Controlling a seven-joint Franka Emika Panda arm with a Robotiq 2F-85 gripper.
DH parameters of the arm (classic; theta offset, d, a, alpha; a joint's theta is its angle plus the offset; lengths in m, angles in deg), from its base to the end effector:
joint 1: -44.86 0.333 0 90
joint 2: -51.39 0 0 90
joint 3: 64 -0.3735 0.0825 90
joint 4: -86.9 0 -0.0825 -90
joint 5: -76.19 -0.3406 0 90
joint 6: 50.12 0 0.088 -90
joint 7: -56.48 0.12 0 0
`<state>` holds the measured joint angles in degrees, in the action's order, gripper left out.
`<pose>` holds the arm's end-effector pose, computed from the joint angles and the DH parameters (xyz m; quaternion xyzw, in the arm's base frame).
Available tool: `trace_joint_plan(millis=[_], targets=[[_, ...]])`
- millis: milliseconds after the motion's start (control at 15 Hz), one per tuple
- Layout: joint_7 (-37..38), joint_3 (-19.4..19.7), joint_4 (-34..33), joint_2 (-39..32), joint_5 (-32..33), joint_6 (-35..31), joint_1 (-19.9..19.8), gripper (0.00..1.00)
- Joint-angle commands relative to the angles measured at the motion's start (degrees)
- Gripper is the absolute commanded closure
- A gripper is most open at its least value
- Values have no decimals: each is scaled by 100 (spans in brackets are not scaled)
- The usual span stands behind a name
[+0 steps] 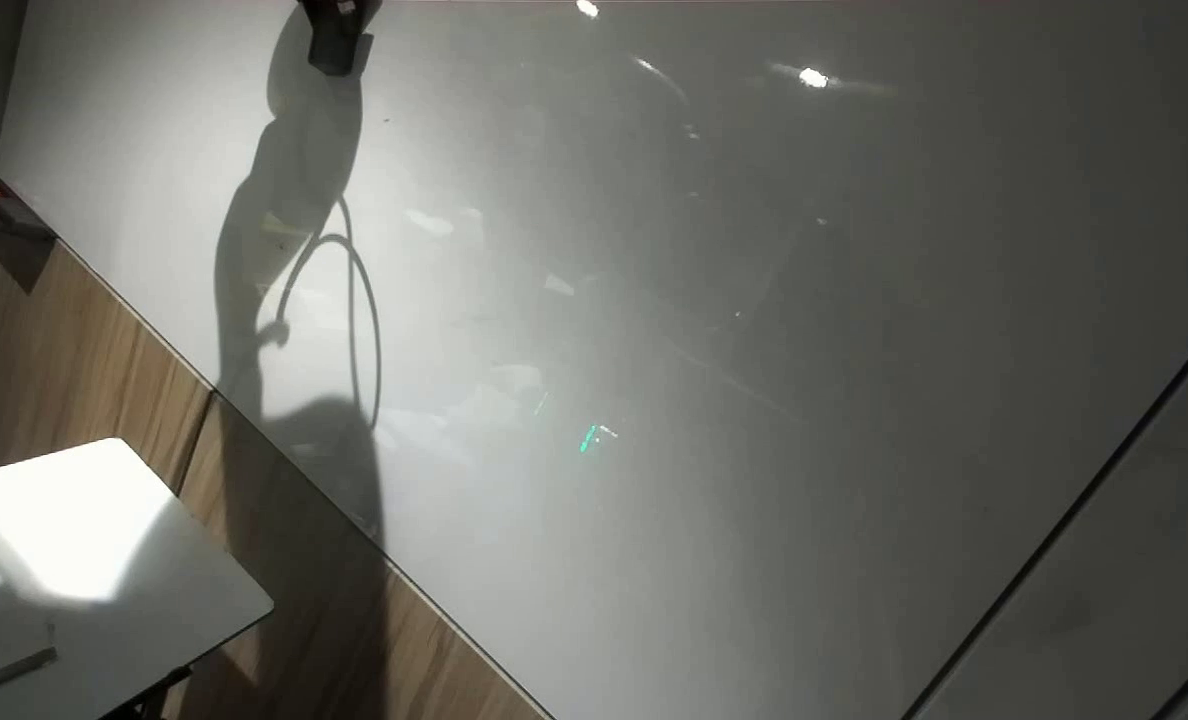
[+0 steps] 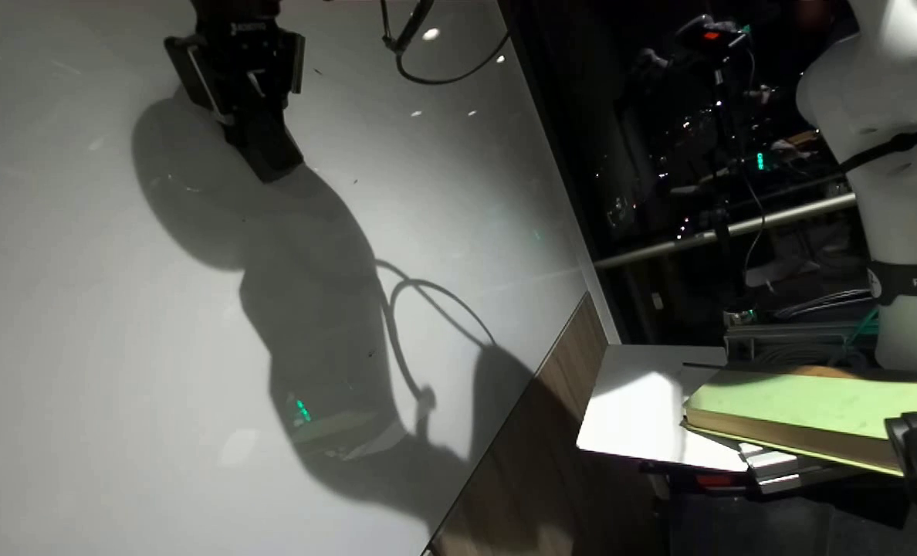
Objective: Use the eraser from the table to wipe the whiteboard,
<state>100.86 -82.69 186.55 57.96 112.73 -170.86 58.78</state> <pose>0.4498 0.2624 0.7214 0.9221 0.0007 0.3711 0.1096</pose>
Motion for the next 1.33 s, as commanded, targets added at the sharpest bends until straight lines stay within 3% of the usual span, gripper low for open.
trace_joint_plan(millis=[0,400,1000,1267], targets=[[-199,382,67,-32,386,-440,-418,69],[-469,383,-162,20,222,-181,-518,69],[-785,129,-2307,-337,267,1200,-472,69],[-877,108,-2963,-588,273,1736,-382,69]])
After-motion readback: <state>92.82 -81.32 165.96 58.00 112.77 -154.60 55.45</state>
